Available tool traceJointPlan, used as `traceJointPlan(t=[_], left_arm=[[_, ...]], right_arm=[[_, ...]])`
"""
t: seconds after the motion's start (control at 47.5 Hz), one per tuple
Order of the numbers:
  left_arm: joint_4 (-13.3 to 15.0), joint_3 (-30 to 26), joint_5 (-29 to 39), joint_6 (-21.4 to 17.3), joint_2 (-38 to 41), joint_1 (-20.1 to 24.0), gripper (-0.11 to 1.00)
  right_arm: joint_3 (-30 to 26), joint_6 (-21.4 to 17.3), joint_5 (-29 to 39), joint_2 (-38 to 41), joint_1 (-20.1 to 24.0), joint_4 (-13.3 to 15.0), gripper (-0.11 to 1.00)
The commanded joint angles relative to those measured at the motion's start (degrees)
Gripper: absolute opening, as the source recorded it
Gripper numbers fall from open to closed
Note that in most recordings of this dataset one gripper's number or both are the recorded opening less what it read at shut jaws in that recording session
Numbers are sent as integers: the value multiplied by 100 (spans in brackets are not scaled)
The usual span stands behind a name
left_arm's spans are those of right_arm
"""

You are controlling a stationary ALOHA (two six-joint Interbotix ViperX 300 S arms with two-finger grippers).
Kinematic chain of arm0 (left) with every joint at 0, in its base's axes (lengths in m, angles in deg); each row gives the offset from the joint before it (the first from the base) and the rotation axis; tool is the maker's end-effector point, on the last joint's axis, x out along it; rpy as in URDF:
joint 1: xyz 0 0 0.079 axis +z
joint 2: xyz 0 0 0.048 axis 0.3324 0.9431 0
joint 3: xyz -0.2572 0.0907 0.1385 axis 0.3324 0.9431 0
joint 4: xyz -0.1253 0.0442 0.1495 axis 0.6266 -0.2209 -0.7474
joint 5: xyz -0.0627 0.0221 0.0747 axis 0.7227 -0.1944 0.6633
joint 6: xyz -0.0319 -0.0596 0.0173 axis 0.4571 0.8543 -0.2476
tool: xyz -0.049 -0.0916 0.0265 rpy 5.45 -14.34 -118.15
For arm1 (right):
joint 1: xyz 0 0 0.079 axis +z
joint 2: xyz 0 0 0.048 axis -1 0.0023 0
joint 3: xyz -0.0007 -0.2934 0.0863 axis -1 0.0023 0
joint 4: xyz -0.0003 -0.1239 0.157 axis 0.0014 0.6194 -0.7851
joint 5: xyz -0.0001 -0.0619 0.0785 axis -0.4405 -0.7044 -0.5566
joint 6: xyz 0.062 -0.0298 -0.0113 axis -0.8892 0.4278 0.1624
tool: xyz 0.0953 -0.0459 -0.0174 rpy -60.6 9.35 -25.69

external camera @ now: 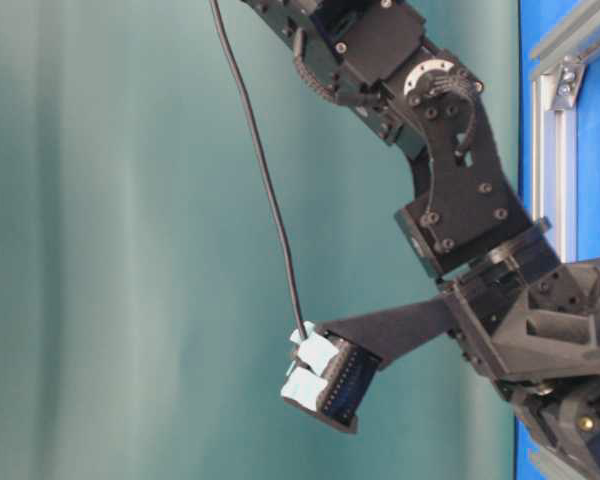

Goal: Insert the wire through the string loop located on the left side.
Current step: 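Move the left gripper in and grasp the plug beyond the loop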

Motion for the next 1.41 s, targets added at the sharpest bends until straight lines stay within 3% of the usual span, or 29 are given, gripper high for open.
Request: traceJointPlan(t=[0.0,0.252,0.568,0.736,1.389], left_arm=[[-26,-114,-26,0,-9,-26,92],[-18,-176,-26,9,308,-26,91],[-9,-765,-114,132,1934,-26,91],[-9,-940,-246,132,2435,-26,91],[-18,-861,-369,132,2470,-26,90]], right_arm=[[-70,9,-35,-123,-9,9,3],[-70,9,-35,-123,-9,9,3],[-62,0,-53,-123,-9,9,3],[-35,9,-62,-123,-9,9,3],[-35,9,-79,-123,-9,9,3]])
